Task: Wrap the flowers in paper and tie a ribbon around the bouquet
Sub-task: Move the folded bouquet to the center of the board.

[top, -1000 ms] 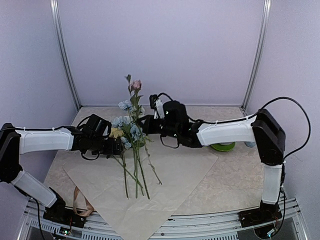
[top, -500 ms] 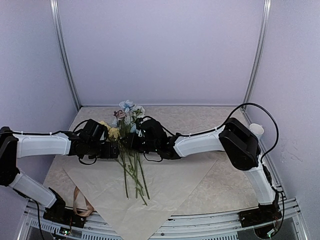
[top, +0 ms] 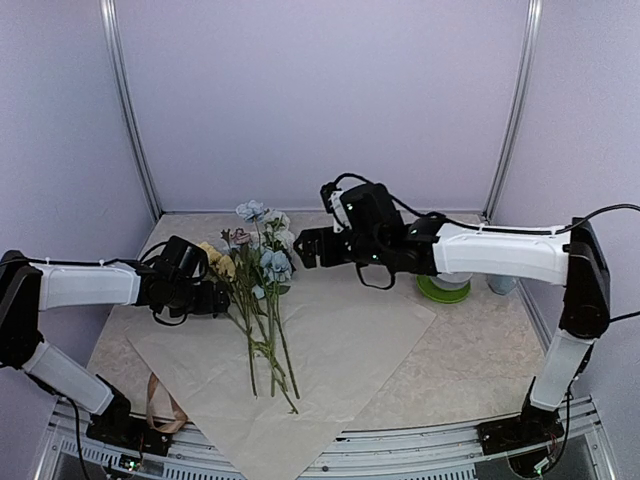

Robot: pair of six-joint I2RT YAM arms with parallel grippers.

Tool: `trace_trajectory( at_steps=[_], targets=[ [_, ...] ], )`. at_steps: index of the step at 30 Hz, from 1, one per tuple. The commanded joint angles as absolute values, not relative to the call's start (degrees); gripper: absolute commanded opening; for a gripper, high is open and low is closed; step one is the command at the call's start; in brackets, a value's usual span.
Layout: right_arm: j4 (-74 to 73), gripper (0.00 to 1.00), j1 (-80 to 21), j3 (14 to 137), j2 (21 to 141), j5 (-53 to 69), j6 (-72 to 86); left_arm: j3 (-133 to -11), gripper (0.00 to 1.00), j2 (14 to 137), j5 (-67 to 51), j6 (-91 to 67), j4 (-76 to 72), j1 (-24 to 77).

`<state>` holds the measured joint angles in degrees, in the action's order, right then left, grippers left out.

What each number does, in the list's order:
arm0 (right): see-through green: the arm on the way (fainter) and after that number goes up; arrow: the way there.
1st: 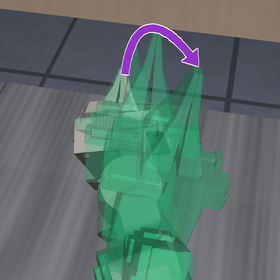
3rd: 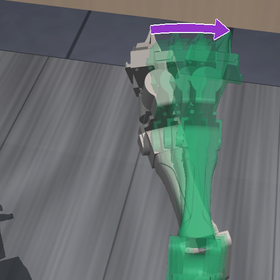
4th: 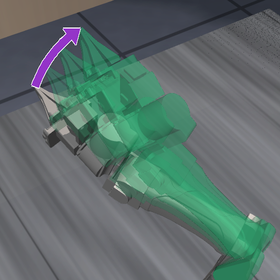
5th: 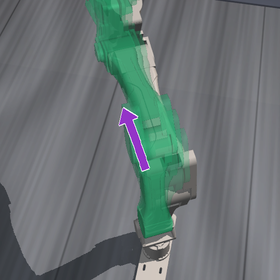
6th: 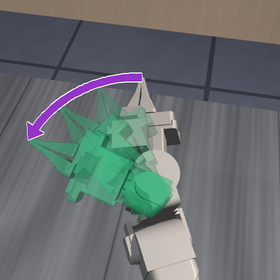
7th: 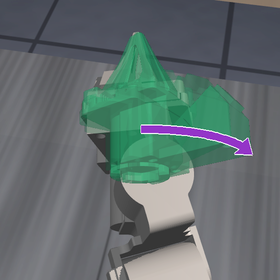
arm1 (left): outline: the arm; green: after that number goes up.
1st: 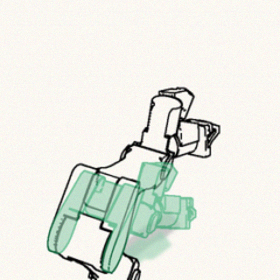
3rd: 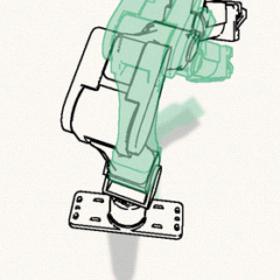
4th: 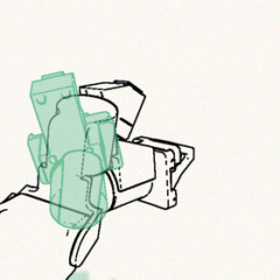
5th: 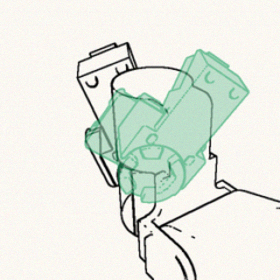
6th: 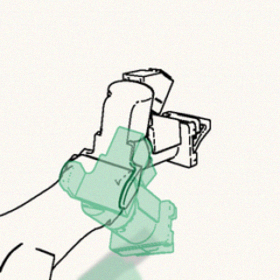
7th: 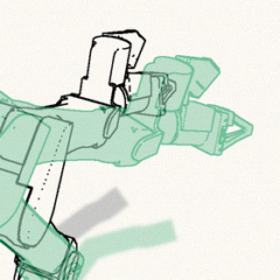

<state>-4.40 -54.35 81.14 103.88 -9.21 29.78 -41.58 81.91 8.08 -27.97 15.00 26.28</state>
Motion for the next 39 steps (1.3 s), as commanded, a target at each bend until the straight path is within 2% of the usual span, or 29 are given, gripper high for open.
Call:
trace_trajectory(
  at_steps=[1, 5, 12, 19, 22, 27, 31, 39],
  targets=[
    [-32.2, 1.0, -47.63, 79.09, 100.25, -15.69, 20.86, -43.75, 0.99, 81.6, 6.45, -26.42, 17.6, 23.9],
    [-41.83, 1.0, -42.1, 75.47, 100.61, -10.52, 20.13, -45.15, 0.99, 81.72, 2.07, -26.98, 19.63, 17.05],
    [-41.42, 0.99, -36.73, 65.92, 98.57, -6.28, 20.01, -45.18, 0.99, 79.89, 3.25, -27.17, 23.55, 12.62],
    [-34.87, 0.98, -31.67, 56.08, 93.26, -6.03, 23.0, -40.68, 0.99, 80.8, -2.58, -28.86, 20.87, 11.25],
    [-28.36, 0.98, -29.45, 53.35, 93.32, -1.53, 23.28, -39.5, 0.99, 82.95, -3.95, -29.3, 18.89, 11.25],
    [-21.67, 0.91, -29.0, 51.11, 97.06, 5.28, 24.46, -38.86, 0.99, 87.39, -5.88, -29.83, 15.38, 11.25],
    [-15.47, 0.82, -29.01, 49.4, 99.29, 12.72, 25.71, -38.82, 0.99, 91.62, -8.56, -29.84, 12.02, 11.85],
    [-0.16, 0.67, -29.09, 45.9, 97.65, 25.66, 33.66, -41.39, 0.99, 98.29, -8.91, -29.09, 9.9, 14.63]
  ],
)
